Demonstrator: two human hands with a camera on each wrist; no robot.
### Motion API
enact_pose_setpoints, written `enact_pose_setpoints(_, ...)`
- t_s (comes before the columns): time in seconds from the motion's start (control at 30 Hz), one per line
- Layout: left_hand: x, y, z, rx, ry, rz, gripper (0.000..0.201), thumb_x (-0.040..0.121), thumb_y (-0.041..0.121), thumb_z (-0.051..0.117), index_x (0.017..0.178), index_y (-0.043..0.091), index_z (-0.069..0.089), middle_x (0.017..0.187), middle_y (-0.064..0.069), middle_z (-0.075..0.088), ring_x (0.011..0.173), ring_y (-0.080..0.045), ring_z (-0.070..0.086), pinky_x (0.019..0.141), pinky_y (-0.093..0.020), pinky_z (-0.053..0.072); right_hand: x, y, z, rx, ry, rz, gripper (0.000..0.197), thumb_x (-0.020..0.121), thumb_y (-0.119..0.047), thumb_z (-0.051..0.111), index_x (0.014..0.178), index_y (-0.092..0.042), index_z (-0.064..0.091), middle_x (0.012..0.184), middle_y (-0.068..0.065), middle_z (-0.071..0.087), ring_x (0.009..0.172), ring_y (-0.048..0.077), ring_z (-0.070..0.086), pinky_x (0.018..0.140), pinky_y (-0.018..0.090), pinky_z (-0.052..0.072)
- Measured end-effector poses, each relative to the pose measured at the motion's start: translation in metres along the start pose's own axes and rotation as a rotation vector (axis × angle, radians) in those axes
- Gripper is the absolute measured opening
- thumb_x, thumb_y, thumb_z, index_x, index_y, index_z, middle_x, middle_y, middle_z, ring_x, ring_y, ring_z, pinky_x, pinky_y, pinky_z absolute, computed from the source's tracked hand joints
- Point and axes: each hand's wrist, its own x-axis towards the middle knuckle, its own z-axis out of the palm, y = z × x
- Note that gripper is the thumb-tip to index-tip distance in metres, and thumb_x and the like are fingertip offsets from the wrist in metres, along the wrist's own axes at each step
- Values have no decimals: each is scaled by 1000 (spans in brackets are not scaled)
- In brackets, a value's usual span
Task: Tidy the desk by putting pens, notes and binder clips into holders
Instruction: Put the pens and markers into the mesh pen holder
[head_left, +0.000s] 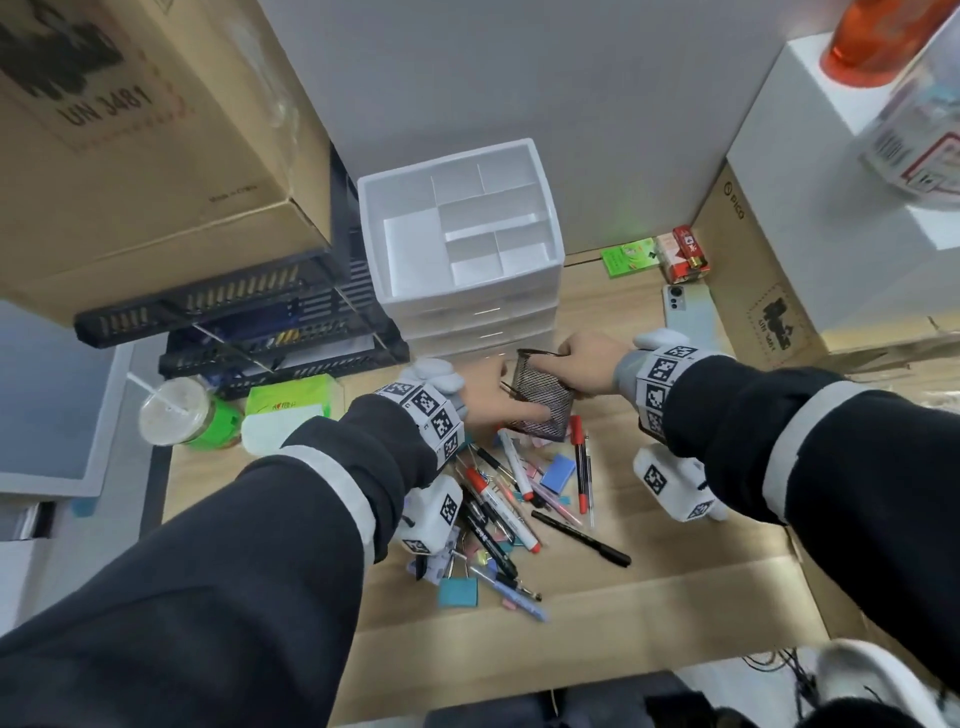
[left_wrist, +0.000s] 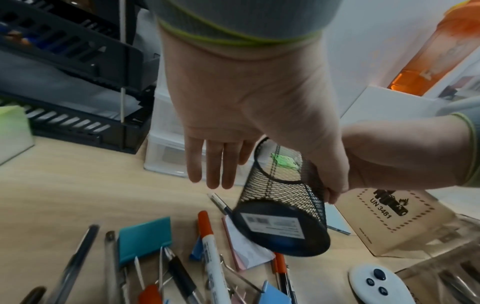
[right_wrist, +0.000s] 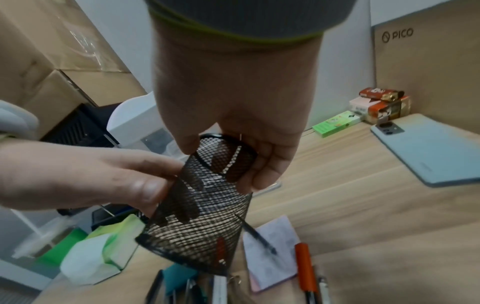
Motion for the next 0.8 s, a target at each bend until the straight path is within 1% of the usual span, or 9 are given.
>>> enact_pose_setpoints(0.07, -8, -6, 3, -142, -11, 100, 26, 81, 25, 81, 100, 28, 63, 93, 10, 70, 75, 9, 64, 72, -7, 46, 2, -4, 13, 150, -95, -10, 50, 94, -53, 57, 67, -11, 60, 56, 6, 62, 47, 20, 57, 57, 27, 50)
enact_pose_setpoints(0.13, -15, -13, 5, -231, -8, 135, 30, 78, 22, 84, 104, 26, 69, 95, 9, 75, 81, 6, 68, 79, -13, 50, 1, -8, 24, 280, -143, -12, 48, 92, -52, 62, 82, -5, 66, 69, 13, 67, 52, 23, 61, 59, 30, 55)
enact_pose_setpoints(0.23, -22, -28, 6, -221, 18, 128, 36, 71, 32, 86, 105, 30, 72, 95, 9, 76, 89, -4, 71, 86, -27, 55, -5, -13, 36, 448, -132, -41, 44, 90, -47, 67, 100, -4, 69, 82, 12, 71, 59, 22, 64, 63, 31, 56)
enact_pose_setpoints(0.3, -30, -39, 6, -194, 59, 92, 36, 66, 39, 87, 97, 38, 70, 90, 14, 75, 87, -3, 70, 84, -28, 56, -3, -13, 46, 526, -33, -59, 33, 90, -42, 69, 99, -10, 64, 82, 8, 67, 65, 25, 65, 62, 34, 53)
enact_pose_setpoints(0.37, -39, -55, 8, -184, 109, 19, 40, 62, 39, 90, 94, 36, 66, 86, 15, 73, 83, -1, 68, 76, -20, 54, 3, -10, 59, 407, 101, -43, 23, 89, -32, 69, 94, -13, 57, 84, 9, 66, 75, 31, 69, 68, 39, 55)
enact_pose_setpoints(0.47, -51, -81, 14, -105, 170, -150, 82, 51, 57, 89, 118, 24, 54, 102, 11, 66, 93, -9, 64, 81, -26, 54, 10, -6, 80, 21, 137, -14, 13, 85, -11, 64, 94, -3, 58, 97, 23, 68, 95, 39, 66, 77, 40, 54)
enact_pose_setpoints(0.53, -59, -98, 17, -79, 161, -205, 91, 51, 59, 88, 123, 20, 48, 106, 7, 64, 94, -12, 63, 83, -30, 54, 17, -3, 98, -124, 101, 10, 7, 82, -14, 58, 88, -15, 55, 92, 10, 69, 88, 31, 66, 76, 34, 52)
enact_pose_setpoints(0.6, -67, -112, 18, -85, 152, -225, 91, 49, 60, 88, 121, 21, 48, 105, 9, 63, 92, -9, 62, 79, -27, 52, 32, 1, 117, -203, 67, 41, 10, 78, -19, 55, 87, -23, 52, 81, -1, 66, 76, 22, 65, 79, 38, 56)
enact_pose_setpoints(0.8, -89, -145, 30, -32, 202, -234, 94, 47, 68, 83, 124, 26, 50, 105, 13, 64, 94, -10, 63, 80, -28, 52, 34, -9, 146, -312, 43, 96, 23, 91, -26, 59, 103, -8, 51, 83, 7, 62, 75, 25, 63, 67, 33, 53)
